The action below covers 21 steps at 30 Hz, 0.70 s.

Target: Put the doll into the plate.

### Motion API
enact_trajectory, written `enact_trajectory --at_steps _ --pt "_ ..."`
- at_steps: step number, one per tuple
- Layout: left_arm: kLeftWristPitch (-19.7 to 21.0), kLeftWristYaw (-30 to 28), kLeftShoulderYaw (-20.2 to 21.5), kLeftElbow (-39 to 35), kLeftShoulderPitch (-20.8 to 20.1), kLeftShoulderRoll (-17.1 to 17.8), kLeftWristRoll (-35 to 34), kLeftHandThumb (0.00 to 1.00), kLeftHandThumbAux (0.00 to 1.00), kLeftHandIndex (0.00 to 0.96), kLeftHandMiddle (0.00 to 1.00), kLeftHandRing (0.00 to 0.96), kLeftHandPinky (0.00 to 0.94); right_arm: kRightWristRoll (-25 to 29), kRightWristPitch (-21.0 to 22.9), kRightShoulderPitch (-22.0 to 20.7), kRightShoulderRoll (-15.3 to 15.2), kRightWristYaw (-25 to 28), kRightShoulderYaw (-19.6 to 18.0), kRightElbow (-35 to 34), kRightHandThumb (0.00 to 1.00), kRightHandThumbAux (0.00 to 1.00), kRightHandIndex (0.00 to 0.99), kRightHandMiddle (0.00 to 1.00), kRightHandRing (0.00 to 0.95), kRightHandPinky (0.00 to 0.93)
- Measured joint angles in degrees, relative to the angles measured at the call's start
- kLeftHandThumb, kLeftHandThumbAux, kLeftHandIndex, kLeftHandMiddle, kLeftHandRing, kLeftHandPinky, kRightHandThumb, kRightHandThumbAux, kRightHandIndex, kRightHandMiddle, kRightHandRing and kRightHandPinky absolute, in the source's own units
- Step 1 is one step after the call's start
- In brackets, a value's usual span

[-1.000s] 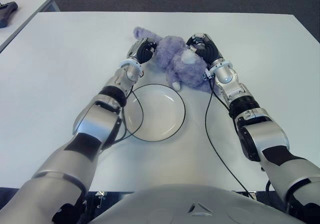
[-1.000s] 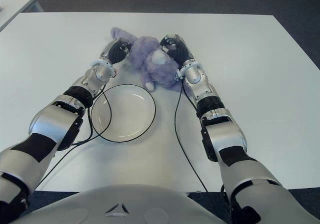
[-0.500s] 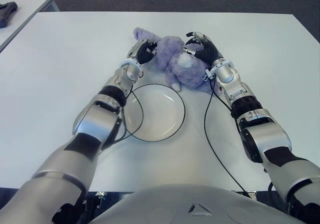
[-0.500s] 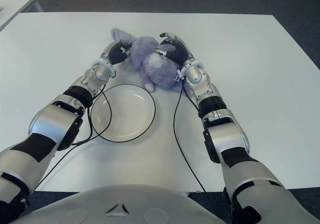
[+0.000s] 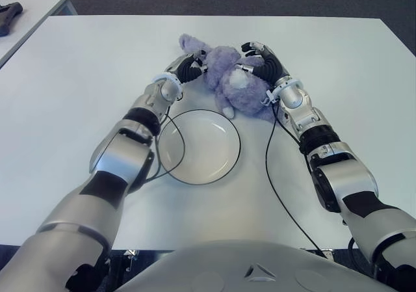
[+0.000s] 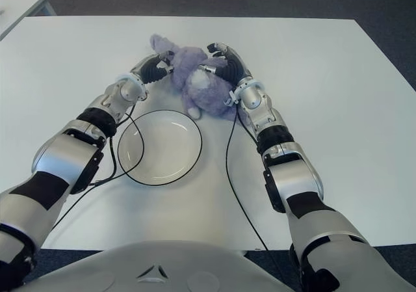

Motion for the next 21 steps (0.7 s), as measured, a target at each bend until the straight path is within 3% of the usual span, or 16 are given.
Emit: enact_trajectory --at_steps 5,15,21 --pt "-1.1 0.3 -0.7 -1.0 0.0 0.4 0.6 0.396 0.25 0.0 0.034 0.027 0.02 0.0 0.0 0.0 0.4 -0.5 0.0 0.8 0.21 0.561 0.181 0.284 0.324 0.356" --pt "-10.4 4.7 -2.6 -2.0 0.0 1.6 3.0 0.386 0.17 0.0 0.054 0.041 0.0 0.0 0.0 -0.2 0.9 -1.6 0.1 2.0 0.241 0.592 0.207 0.306 0.35 0.362" --pt "-12.8 6.0 -4.1 -1.6 -0.3 2.2 4.6 0.384 0.136 0.0 0.048 0.029 0.0 0.0 -0.1 -0.5 1.3 -2.3 0.1 2.7 0.288 0.647 0.232 0.337 0.376 0.371"
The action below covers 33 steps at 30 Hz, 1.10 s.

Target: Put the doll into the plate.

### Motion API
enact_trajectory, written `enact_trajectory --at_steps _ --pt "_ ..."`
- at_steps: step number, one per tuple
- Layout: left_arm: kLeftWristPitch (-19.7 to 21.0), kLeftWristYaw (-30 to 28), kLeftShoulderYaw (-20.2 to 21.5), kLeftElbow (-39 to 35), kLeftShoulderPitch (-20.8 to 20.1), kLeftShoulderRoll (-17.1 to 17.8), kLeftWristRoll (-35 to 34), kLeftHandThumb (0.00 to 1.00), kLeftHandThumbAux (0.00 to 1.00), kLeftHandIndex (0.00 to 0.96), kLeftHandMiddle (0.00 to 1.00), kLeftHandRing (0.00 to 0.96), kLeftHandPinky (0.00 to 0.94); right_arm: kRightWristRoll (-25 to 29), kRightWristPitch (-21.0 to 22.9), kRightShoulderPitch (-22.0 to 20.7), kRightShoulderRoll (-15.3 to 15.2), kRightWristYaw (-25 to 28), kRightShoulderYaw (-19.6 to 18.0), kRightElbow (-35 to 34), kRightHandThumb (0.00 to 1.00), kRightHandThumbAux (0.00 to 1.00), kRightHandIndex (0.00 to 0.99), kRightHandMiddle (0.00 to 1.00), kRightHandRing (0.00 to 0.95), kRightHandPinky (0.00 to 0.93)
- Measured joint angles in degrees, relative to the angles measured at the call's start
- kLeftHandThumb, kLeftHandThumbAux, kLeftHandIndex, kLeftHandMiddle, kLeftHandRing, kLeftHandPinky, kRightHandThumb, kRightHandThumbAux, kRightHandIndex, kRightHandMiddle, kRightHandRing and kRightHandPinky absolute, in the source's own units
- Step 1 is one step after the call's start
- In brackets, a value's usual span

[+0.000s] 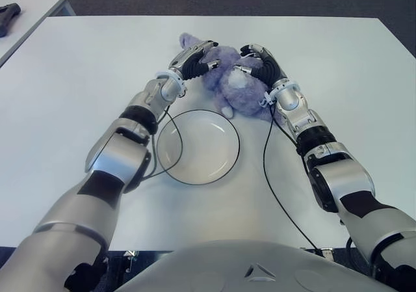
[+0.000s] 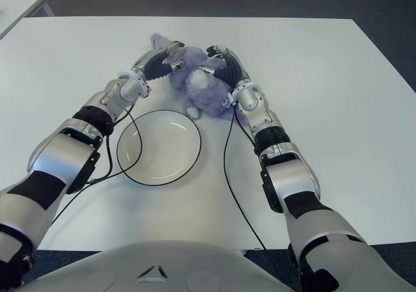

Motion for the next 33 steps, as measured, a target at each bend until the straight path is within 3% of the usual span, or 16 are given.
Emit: enact_trajectory --at_steps 10,11,13,33 --pt "-1.2 0.0 -1.5 0.8 -0.4 1.1 1.6 0.386 0.113 0.0 0.029 0.007 0.0 0.1 -0.2 -0.3 0.5 -1.1 -0.1 0.7 0.341 0.683 0.248 0.341 0.365 0.363" --pt "-1.2 0.0 -1.5 0.8 -0.4 1.2 1.7 0.385 0.11 0.0 0.028 0.006 0.0 0.1 -0.2 -0.3 0.5 -1.1 -0.1 0.8 0.508 0.706 0.326 0.343 0.366 0.367" --pt "-1.2 0.0 -1.6 1.0 -0.6 1.4 1.7 0.384 0.107 0.0 0.028 0.004 0.0 0.1 -0.2 -0.3 0.6 -1.2 -0.1 0.8 0.655 0.724 0.395 0.343 0.367 0.372" --pt "-2.7 -4.3 -2.1 0.9 -2.2 3.8 1.8 0.354 0.07 0.0 0.041 0.02 0.0 0.1 -0.2 -0.7 1.7 -2.4 -0.8 1.5 0.684 0.727 0.406 0.317 0.344 0.364"
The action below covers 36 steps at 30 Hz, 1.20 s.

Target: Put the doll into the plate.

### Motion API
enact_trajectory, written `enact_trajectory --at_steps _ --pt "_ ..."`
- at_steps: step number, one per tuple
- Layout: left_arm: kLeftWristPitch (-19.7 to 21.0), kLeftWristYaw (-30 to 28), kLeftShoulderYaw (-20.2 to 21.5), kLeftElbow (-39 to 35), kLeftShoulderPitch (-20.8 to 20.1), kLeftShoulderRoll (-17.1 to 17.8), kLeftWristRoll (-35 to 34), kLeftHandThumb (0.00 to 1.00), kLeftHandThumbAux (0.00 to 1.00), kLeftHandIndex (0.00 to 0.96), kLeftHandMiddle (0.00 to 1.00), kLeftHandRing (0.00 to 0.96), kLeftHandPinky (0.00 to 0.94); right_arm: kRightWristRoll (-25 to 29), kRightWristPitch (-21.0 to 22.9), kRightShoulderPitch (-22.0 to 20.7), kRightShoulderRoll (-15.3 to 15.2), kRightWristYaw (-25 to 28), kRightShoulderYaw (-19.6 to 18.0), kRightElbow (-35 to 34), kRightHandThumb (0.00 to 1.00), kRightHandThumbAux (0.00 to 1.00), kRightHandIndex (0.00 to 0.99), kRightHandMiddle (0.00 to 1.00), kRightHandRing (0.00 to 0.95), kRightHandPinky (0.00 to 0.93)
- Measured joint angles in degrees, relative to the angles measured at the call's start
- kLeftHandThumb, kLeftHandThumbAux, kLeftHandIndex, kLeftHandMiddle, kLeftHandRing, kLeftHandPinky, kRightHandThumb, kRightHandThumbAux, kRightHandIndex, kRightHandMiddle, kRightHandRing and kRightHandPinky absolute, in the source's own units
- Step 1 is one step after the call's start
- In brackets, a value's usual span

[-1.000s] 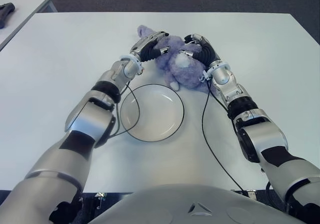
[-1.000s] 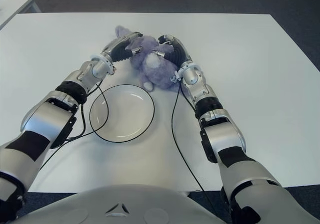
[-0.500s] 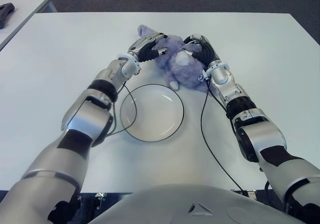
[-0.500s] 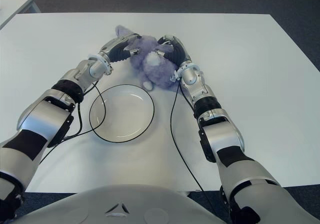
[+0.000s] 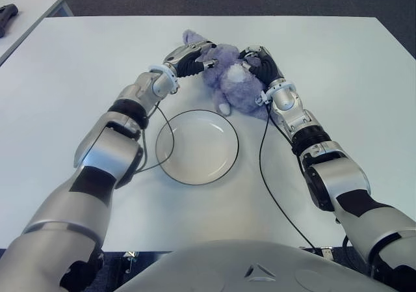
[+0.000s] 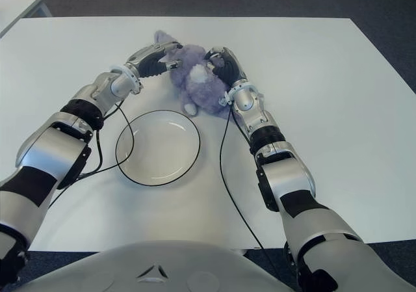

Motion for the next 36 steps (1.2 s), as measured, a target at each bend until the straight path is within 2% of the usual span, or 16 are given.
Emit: enact_trajectory --at_steps 6,11,19,27,36 --pt "0.3 -1.2 -0.4 0.1 -0.3 0.6 0.5 0.372 0.08 0.0 0.02 0.008 0.0 0.3 0.0 -0.1 0.2 0.1 -0.2 0.2 0.688 0.726 0.407 0.317 0.349 0.398" --pt "2.1 1.1 -2.2 1.4 -1.3 -0.1 2.7 0.375 0.088 0.0 0.005 0.0 0.0 0.5 0.0 -0.1 0.5 0.2 -0.2 0.3 0.691 0.726 0.408 0.325 0.361 0.406" --pt "6.8 7.0 -5.4 4.3 -2.6 -3.0 6.3 0.398 0.136 0.0 0.0 0.0 0.013 0.5 -0.8 0.0 1.4 -0.4 -0.2 0.1 0.695 0.727 0.409 0.333 0.368 0.404" --pt "10.5 10.4 -7.1 5.9 -2.8 -5.7 7.5 0.43 0.172 0.0 0.0 0.0 0.046 0.9 -0.8 0.8 2.2 -1.4 -0.5 -1.3 0.697 0.727 0.41 0.348 0.383 0.4" --pt "11.7 12.1 -7.1 6.8 -2.8 -7.3 7.6 0.437 0.155 0.0 0.0 0.0 0.054 1.3 0.0 1.2 2.9 -1.2 -1.5 -2.3 0.695 0.727 0.41 0.359 0.393 0.398"
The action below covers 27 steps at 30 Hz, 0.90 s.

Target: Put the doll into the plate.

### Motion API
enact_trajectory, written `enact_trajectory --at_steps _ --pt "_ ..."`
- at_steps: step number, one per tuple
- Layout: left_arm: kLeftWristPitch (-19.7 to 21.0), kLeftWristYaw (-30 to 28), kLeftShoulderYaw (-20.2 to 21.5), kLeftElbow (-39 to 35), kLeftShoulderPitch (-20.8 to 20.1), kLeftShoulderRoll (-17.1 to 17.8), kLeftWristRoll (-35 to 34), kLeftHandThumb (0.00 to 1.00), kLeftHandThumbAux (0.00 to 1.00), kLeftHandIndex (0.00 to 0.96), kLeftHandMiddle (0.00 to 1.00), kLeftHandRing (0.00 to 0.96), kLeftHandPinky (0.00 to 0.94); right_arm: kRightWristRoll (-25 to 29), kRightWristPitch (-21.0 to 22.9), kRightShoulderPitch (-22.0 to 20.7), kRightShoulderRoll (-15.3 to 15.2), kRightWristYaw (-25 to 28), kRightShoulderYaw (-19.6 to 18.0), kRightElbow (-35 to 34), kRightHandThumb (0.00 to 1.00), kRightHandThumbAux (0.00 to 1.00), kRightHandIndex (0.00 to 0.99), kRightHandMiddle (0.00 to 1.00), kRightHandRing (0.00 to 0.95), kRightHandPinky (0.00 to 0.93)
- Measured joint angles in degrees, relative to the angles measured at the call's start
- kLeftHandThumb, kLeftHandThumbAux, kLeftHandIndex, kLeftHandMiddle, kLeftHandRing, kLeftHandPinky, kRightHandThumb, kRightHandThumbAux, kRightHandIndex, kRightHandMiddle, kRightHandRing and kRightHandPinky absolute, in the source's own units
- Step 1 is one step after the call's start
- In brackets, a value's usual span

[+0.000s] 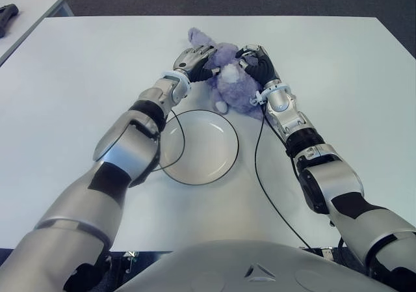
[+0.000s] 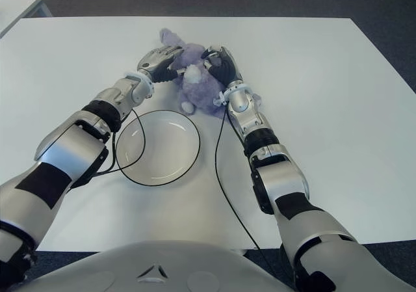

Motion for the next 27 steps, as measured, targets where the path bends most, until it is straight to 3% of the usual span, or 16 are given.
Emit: enact_trajectory --at_steps 22,25,27 --pt "2.4 1.5 0.6 0.7 0.0 -2.7 -0.6 0.433 0.142 0.0 0.0 0.025 0.114 0.1 0.7 0.3 0.7 -0.1 -1.2 -0.4 0.697 0.726 0.41 0.366 0.39 0.396" --pt "3.0 2.1 0.6 0.9 0.0 -3.4 -0.6 0.445 0.157 0.0 0.0 0.043 0.146 0.5 0.9 0.3 0.8 -0.1 -1.4 -0.4 0.698 0.725 0.411 0.366 0.387 0.392" --pt "3.2 2.4 0.5 1.0 0.1 -3.9 -0.6 0.462 0.176 0.0 0.0 0.087 0.222 0.8 1.2 0.3 0.9 -0.1 -1.6 -0.4 0.698 0.724 0.412 0.365 0.386 0.39"
